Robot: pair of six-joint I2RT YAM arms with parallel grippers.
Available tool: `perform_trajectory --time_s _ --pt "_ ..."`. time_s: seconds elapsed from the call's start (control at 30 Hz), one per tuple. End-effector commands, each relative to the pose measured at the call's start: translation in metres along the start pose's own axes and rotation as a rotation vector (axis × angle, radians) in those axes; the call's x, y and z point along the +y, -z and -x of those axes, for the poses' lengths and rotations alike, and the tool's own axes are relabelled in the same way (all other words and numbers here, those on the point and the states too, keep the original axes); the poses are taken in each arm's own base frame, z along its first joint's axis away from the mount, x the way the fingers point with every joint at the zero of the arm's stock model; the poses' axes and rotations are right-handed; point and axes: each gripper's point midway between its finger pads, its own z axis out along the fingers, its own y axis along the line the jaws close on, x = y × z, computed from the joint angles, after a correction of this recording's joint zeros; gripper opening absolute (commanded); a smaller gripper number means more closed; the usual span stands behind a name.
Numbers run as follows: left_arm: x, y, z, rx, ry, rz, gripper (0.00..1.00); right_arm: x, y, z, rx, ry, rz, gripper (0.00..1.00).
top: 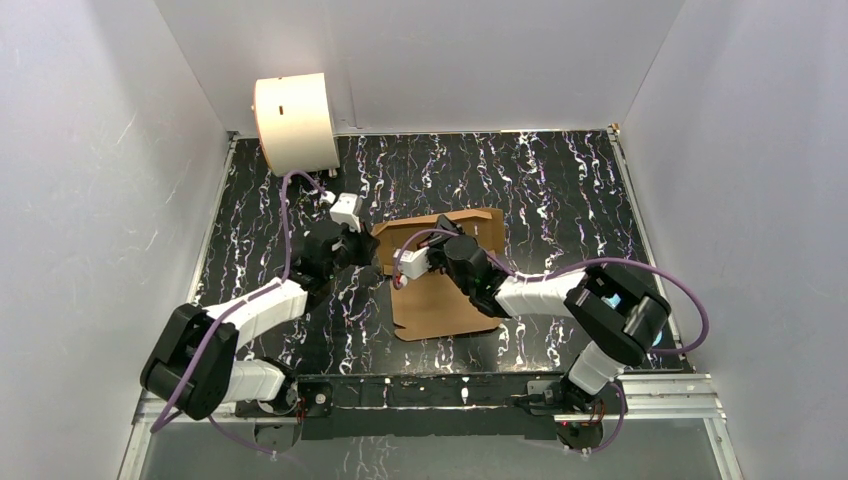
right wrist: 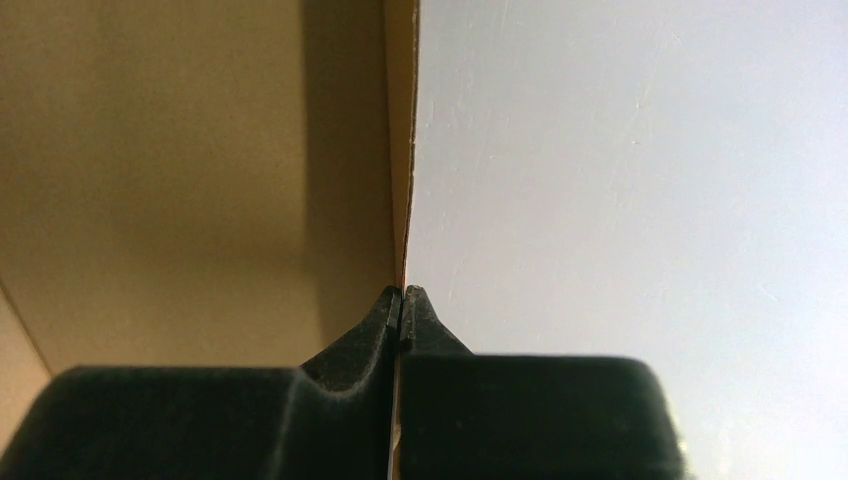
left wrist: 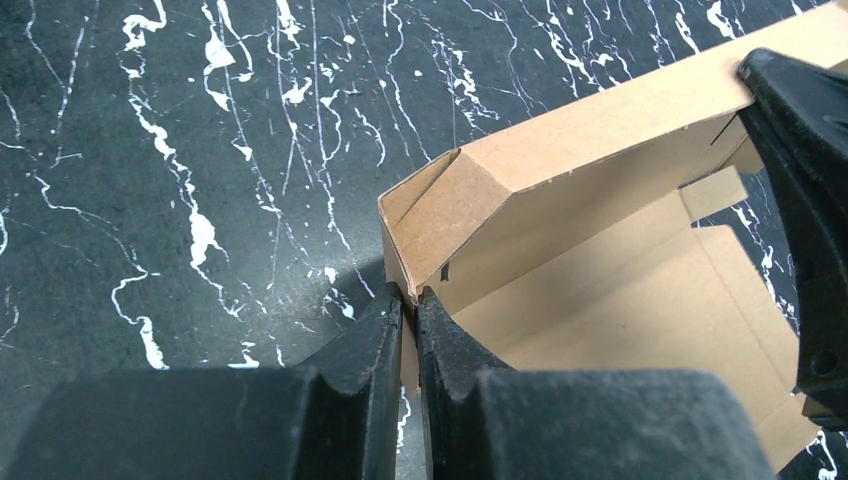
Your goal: Fold the paper box
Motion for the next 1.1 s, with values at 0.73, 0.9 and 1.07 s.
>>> perform_trajectory --time_s 0.73,0.9,1.07 --pt "-0.068 -0.001 0.020 -0.053 0.023 -0.252 0.14 -0.035 0.013 0.045 -0.225 -0.101 -0.111 0.00" --pt "-0.067 -0.003 0.007 -0.033 0.012 -0.267 0.20 -0.022 0.019 0.043 -0.211 -0.091 -0.100 0.00" --pt "-0.062 0.003 -0.006 -0.018 -0.006 -0.260 0.25 -0.012 0.028 0.047 -0.181 -0.035 -0.109 0.00"
